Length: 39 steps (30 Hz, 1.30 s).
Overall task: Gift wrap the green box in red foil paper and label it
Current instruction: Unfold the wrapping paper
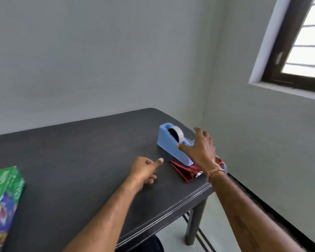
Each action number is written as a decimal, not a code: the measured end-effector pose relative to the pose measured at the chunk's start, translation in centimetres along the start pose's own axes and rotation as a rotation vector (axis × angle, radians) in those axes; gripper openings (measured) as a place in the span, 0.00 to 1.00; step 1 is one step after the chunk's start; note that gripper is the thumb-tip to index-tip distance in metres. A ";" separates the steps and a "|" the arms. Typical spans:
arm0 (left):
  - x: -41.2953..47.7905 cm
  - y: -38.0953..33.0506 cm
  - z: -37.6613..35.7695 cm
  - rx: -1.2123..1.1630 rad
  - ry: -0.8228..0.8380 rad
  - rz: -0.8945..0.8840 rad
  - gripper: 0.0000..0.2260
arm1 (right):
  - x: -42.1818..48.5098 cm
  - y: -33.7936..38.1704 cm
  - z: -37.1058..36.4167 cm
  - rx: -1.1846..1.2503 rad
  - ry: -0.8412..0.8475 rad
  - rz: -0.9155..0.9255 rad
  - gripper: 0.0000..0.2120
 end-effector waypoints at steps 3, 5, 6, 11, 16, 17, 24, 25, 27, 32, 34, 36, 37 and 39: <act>3.1 -1.3 -3.6 0.095 -0.027 0.052 0.19 | 1.3 -3.0 0.0 0.085 0.129 -0.053 0.40; 4.4 -2.0 -4.8 0.246 -0.069 0.084 0.22 | 1.7 -4.1 -1.0 0.146 0.157 -0.032 0.38; 5.1 -2.2 -5.4 0.338 -0.083 0.096 0.25 | 2.0 -4.6 -1.5 0.180 0.147 -0.026 0.36; 6.5 -2.7 -5.9 0.574 -0.103 0.162 0.21 | 2.7 -5.4 -2.4 0.238 0.047 -0.014 0.24; 6.7 -3.0 -6.0 0.575 -0.111 0.129 0.12 | 3.0 -4.6 -1.1 0.261 0.060 -0.032 0.22; 6.7 -3.1 -6.0 0.572 -0.121 0.112 0.12 | 3.1 -4.4 -0.8 0.266 0.062 -0.038 0.22; 6.6 -1.8 -2.8 0.198 -0.083 0.015 0.08 | 2.8 -3.0 -0.1 0.332 0.071 -0.098 0.27; 6.3 -1.3 -1.6 0.112 -0.060 0.013 0.07 | 2.7 -3.1 -0.2 0.344 0.068 -0.103 0.27; 5.0 -0.3 1.5 -0.063 -0.025 -0.004 0.06 | 2.4 -3.3 -0.8 0.354 0.061 -0.108 0.27; -0.5 2.2 9.7 -0.295 -0.134 -0.042 0.02 | 0.9 -2.6 -2.3 0.244 0.030 -0.129 0.34; -2.2 2.9 11.7 -0.370 -0.165 -0.053 0.01 | -0.8 -0.1 -3.1 0.125 -0.159 0.060 0.38; -3.9 3.3 12.9 -0.444 -0.170 -0.067 0.02 | -3.8 4.1 -4.3 0.176 -0.102 0.382 0.37; -4.6 3.4 13.3 -0.479 -0.172 -0.079 0.02 | -5.5 6.3 -5.1 0.210 0.058 0.517 0.38; -5.9 3.3 13.7 -0.519 -0.193 -0.105 0.04 | -8.0 9.8 -7.4 0.107 0.356 0.673 0.40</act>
Point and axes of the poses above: each hand's wrist, its own x-axis towards the middle knuckle, its own z-axis out of the back of the hand, y = z × x, the point moved 1 cm from there along x, towards the middle knuckle, and after that the axes turned 13 degrees about y, right-handed, at the moved point
